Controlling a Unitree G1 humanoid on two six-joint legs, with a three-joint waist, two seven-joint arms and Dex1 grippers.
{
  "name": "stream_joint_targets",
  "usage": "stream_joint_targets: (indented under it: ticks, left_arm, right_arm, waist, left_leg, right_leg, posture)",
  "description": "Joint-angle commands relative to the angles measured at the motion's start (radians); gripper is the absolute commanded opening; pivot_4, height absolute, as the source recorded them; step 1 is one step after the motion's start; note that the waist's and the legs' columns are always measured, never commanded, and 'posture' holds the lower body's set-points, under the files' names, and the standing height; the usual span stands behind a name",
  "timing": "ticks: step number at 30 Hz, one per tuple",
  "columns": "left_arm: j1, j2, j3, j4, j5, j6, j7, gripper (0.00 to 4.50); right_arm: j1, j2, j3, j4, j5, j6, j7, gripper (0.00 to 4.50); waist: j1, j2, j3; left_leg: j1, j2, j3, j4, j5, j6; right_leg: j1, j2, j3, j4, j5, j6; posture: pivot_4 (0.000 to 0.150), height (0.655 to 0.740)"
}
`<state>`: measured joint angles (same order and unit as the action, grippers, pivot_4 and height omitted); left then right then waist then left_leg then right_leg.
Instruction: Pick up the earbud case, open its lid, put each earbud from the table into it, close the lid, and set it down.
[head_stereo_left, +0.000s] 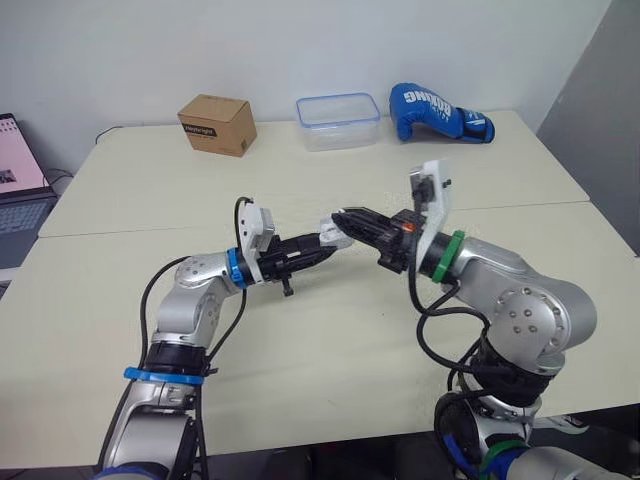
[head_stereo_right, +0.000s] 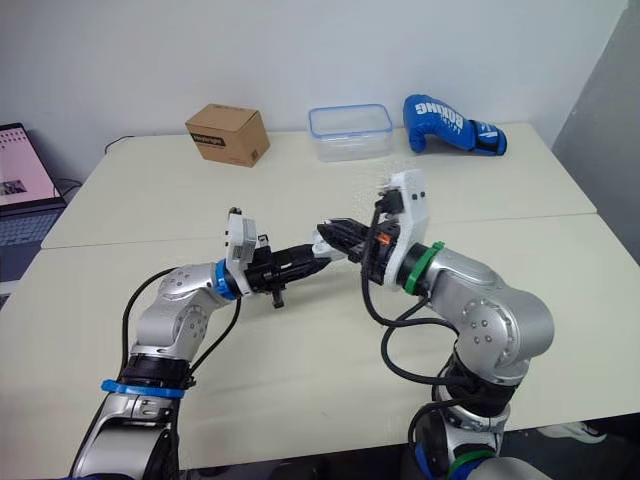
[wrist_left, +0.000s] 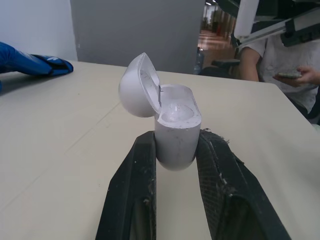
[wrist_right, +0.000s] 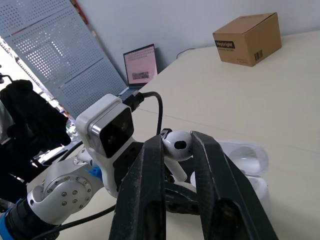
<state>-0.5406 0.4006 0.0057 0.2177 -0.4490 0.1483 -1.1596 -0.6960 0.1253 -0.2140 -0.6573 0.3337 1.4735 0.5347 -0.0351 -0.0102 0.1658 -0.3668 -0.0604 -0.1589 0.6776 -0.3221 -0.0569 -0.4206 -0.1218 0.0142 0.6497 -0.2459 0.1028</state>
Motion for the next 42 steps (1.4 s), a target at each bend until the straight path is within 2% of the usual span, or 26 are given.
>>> stream_joint_targets:
  ticks: [1,15,42]
  left_arm:
    - [-0.017,-0.010,0.011,-0.022,-0.002,-0.016,0.023,0.78]
    - [-0.057,-0.033,0.006,-0.047,-0.001,0.007,0.103,0.78]
    - [-0.215,-0.114,0.005,0.054,0.035,0.002,0.169,0.78]
  right_arm:
    - [-0.004,0.020,0.052,-0.001,-0.002,-0.071,-0.089,0.40]
    - [0.024,0.053,0.147,0.065,0.017,-0.238,-0.313,0.40]
    - [0.050,0.095,0.199,0.107,0.087,-0.315,-0.586,0.40]
  waist:
    - [0.000,0.000,0.000]
    - [-0.001,0.000,0.000]
    - [-0.011,0.000,0.000]
  left_leg:
    - [0.000,0.000,0.000,0.000,0.000,0.000]
    - [0.000,0.000,0.000,0.000,0.000,0.000]
    - [0.000,0.000,0.000,-0.001,0.000,0.000]
  right_leg:
    - [0.000,0.000,0.000,0.000,0.000,0.000]
    - [0.000,0.000,0.000,0.000,0.000,0.000]
    - [0.000,0.000,0.000,-0.001,0.000,0.000]
  posture:
    - [0.150,0.7307]
    - [0.150,0.7307]
    - [0.150,0.7307]
